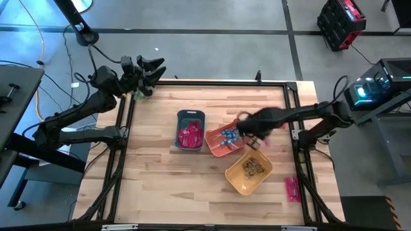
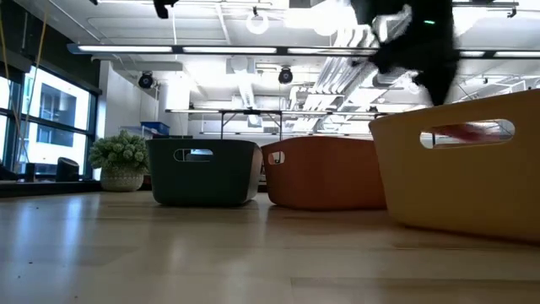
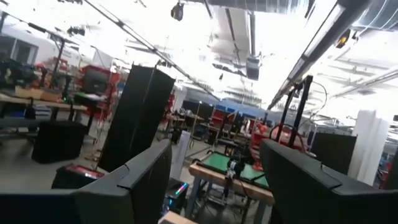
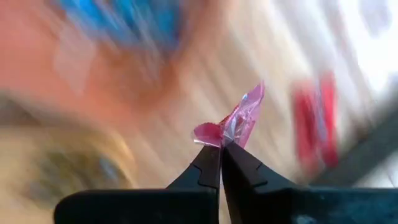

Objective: Sort candy
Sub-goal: Put the red candy pack into the blue bin

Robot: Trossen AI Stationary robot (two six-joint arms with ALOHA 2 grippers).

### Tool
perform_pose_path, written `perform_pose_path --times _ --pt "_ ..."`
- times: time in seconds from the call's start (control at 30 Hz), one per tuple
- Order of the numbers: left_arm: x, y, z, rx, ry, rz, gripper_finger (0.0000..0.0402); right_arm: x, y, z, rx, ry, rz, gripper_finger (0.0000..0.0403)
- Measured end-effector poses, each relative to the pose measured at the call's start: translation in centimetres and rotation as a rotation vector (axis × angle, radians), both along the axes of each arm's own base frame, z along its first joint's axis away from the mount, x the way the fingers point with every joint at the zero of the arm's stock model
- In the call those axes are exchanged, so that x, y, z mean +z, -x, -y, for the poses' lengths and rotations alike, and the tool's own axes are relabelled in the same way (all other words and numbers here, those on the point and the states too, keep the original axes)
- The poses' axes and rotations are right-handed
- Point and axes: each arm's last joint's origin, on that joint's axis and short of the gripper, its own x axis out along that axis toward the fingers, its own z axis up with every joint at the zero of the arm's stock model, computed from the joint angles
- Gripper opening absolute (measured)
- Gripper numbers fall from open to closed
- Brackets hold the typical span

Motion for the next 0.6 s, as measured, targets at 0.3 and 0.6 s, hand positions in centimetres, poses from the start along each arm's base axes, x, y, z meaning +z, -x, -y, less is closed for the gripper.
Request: perform_pose_path --times 0.3,0.6 --pt "0.1 0.1 -0.1 -0.008 0.04 0.025 0.0239 3.1 -9.3 4.6 0.197 -0.045 1.009 0.0" --pt "0.1 0.1 -0.1 -0.017 0.06 0.033 0.0239 -1.9 -14.3 6.4 0.218 -0.192 1.125 0.0001"
